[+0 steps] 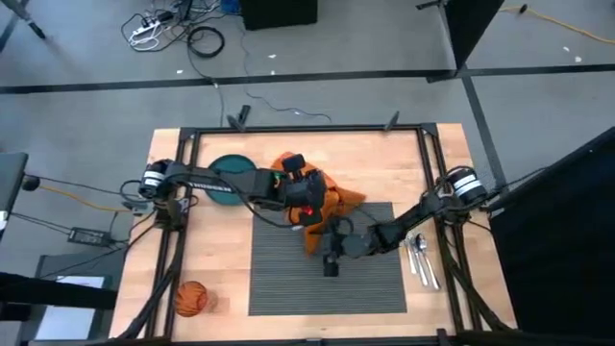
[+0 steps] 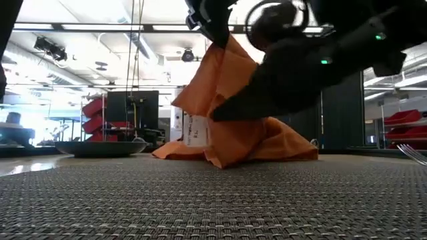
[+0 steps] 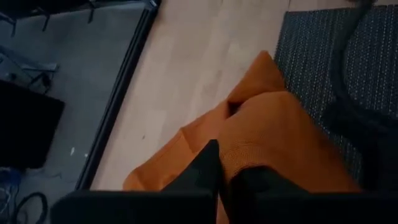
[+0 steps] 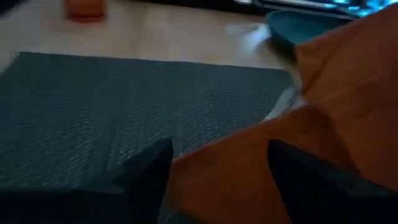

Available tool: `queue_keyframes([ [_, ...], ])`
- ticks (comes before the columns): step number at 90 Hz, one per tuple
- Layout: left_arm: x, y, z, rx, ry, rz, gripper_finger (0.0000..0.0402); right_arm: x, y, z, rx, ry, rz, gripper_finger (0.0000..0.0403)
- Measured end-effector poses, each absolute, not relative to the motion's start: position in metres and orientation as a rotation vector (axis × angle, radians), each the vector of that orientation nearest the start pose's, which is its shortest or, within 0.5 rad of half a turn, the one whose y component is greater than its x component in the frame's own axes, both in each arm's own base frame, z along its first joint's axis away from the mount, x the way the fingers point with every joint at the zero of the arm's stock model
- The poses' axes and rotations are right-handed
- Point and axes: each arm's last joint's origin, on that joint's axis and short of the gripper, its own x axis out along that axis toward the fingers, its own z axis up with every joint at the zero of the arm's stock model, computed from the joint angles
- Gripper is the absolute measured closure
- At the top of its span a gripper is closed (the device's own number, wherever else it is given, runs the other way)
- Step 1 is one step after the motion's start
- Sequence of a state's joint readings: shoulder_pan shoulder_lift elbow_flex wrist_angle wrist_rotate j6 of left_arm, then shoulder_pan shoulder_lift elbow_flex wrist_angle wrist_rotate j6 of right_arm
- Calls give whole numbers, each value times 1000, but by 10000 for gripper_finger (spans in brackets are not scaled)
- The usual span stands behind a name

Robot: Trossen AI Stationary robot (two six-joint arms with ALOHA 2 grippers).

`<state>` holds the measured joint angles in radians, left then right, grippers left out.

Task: Set table place
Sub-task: Fold the orange table napkin

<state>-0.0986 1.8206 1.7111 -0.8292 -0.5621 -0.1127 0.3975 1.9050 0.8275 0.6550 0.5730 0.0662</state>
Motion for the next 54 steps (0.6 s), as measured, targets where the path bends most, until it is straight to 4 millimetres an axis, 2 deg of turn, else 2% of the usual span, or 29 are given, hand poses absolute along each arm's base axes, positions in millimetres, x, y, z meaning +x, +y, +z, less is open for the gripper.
queue_keyframes([
  [22,389,-23,318,204,869,478,402,342,148,141,-172,353,-319,171],
  [37,390,-23,318,199,860,480,402,340,146,142,-93,304,-469,180],
  [54,390,-23,318,195,855,481,402,341,143,142,0,275,-515,188],
])
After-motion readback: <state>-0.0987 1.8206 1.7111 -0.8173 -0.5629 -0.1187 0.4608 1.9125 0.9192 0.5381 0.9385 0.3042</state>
